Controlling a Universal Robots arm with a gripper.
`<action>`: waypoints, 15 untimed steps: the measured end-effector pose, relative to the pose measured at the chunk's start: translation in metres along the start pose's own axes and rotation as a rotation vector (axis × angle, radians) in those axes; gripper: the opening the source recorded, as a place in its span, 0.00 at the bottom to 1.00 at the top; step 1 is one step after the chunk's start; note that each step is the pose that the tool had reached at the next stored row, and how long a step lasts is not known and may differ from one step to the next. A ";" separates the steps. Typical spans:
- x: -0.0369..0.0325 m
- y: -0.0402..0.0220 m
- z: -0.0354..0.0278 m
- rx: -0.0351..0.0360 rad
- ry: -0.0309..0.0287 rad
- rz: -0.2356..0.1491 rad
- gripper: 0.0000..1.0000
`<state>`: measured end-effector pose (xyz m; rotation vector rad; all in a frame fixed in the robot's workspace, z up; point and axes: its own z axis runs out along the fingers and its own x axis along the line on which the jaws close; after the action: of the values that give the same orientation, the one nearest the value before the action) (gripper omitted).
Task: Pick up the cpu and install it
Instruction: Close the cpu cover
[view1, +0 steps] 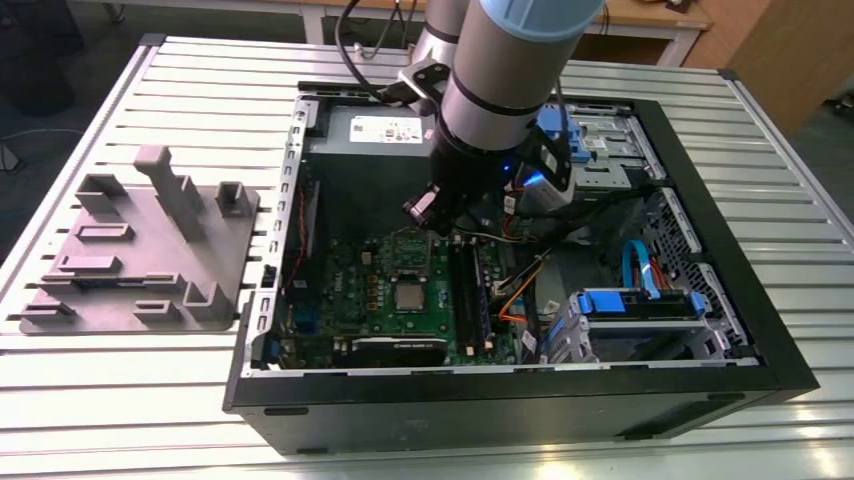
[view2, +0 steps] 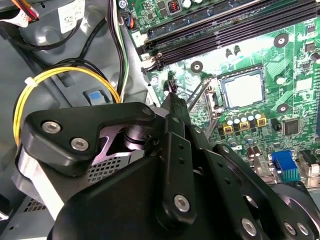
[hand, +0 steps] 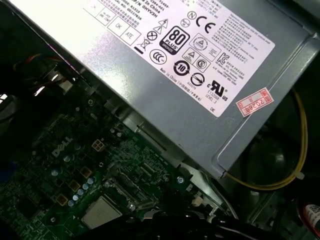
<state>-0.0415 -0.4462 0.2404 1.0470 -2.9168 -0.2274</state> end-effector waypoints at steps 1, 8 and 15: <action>0.0001 0.0001 -0.0001 0.0000 0.0003 -0.003 0.10; 0.0003 0.0005 -0.0015 0.0000 0.0024 -0.023 0.10; 0.0009 0.0013 -0.0028 0.0012 0.0038 -0.042 0.10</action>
<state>-0.0427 -0.4462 0.2433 1.1085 -2.8942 -0.2247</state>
